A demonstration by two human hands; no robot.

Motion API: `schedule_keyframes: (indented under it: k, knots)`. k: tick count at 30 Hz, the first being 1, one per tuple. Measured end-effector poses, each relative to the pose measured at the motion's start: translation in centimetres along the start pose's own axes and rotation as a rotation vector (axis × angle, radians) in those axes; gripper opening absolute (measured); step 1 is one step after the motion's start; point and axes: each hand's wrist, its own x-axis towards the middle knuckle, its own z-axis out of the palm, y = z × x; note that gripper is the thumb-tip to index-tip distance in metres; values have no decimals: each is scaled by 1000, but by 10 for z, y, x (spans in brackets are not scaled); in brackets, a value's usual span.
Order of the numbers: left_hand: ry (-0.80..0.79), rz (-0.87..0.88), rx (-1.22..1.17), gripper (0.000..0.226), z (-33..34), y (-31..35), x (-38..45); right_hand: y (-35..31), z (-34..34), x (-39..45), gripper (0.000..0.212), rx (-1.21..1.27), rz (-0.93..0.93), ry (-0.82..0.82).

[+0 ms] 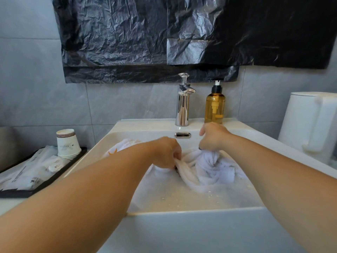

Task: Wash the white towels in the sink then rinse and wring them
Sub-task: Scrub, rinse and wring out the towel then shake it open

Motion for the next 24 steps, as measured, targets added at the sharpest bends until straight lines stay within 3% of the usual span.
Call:
schedule_keyframes:
  k: [2,5,6,8,11,14,16,18,21,24]
  knots:
    - [264,-26,-40,22,-7,-11,2,2,1,-3,54,2,18,-144]
    - [591,-262,-383,11,-20,-24,-4,7,2,-5,27,85,39,-356]
    - [597,-343,-538,14,-22,-26,-6,9,2,-4,22,129,49,-373]
    - [422,-466,-808,25,-24,-25,-13,12,4,-4,18,232,128,-488]
    - [205,-506,-1121,29,-26,-23,-18,13,5,-5,12,531,290,-626]
    - [265,-396,-1461,36,-32,-26,-18,12,-8,-5,12,935,216,-544]
    - [486,-325,-1735,39,-41,-26,-19,12,-17,-1,28,1183,152,-457]
    - [668,-276,-1936,37,-51,-27,-23,12,-27,0,29,1396,110,-315]
    - [783,-278,-1991,28,-59,-41,-26,12,-39,3,16,1668,39,-94]
    - [851,-334,-1988,20,-59,-53,-26,12,-43,5,19,1692,61,85]
